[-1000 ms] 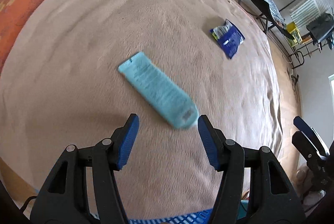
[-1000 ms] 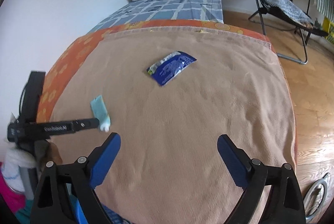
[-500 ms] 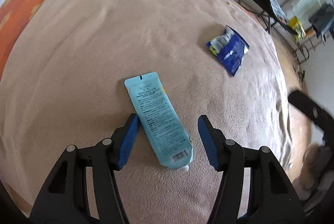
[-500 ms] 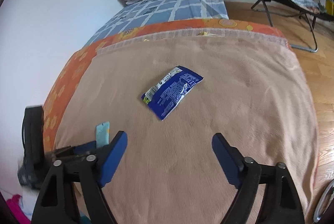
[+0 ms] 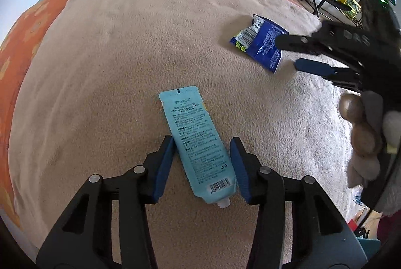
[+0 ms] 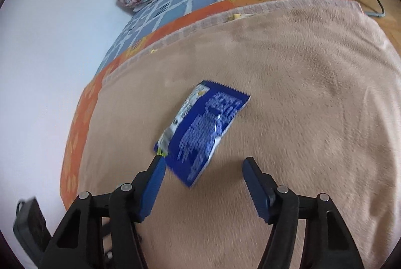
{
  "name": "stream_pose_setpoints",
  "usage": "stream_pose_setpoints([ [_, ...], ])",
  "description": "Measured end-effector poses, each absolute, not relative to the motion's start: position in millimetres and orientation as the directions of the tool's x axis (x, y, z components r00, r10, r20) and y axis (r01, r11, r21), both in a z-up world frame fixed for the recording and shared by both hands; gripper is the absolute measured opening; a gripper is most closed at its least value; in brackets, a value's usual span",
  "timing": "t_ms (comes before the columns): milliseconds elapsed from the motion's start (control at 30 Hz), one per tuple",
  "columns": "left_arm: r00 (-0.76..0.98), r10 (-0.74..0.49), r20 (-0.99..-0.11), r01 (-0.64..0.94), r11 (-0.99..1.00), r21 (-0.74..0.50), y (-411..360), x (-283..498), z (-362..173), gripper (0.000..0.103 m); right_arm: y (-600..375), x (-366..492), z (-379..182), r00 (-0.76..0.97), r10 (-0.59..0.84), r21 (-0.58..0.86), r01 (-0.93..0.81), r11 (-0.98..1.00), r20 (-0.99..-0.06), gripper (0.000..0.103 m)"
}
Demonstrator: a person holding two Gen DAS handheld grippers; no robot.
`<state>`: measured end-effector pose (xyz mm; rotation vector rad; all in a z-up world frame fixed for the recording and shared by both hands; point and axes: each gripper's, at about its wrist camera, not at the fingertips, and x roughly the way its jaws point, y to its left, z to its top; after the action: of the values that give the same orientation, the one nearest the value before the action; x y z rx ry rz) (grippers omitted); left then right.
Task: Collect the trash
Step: 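Grasp the light-blue tube with the left tool while the right tool grasps the blue wrapper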
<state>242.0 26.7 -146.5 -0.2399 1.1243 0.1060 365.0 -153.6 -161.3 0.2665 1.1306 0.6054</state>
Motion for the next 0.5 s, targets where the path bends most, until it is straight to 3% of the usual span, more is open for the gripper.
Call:
stream_pose_setpoints([
  [133, 0.435, -0.04, -0.9, -0.203, 0.969, -0.14, 25, 241, -146, 0.042, -146, 377, -160, 0.328, 0.561, 0.484, -0.29, 0.826, -0.76, 0.072],
  [200, 0.436, -0.042, -0.899, -0.198, 0.97, -0.142, 24, 239, -145, 0.041, -140, 382, -160, 0.335, 0.564, 0.49, -0.283, 0.824, -0.755, 0.086],
  [267, 0.437, -0.043, -0.899, -0.191, 0.972, -0.14, 23, 238, -145, 0.04, -135, 386, -160, 0.352, 0.553, 0.48, -0.276, 0.832, -0.755, 0.09],
  [433, 0.443, -0.04, -0.896, -0.174, 0.976, -0.13, 21, 235, -144, 0.04, -106, 386, -160, 0.404, 0.435, 0.32, -0.321, 0.891, -0.805, 0.092],
  [500, 0.442, -0.041, -0.896, -0.171, 0.977, -0.129, 22, 233, -144, 0.04, -99, 384, -160, 0.419, 0.389, 0.254, -0.343, 0.904, -0.82, 0.085],
])
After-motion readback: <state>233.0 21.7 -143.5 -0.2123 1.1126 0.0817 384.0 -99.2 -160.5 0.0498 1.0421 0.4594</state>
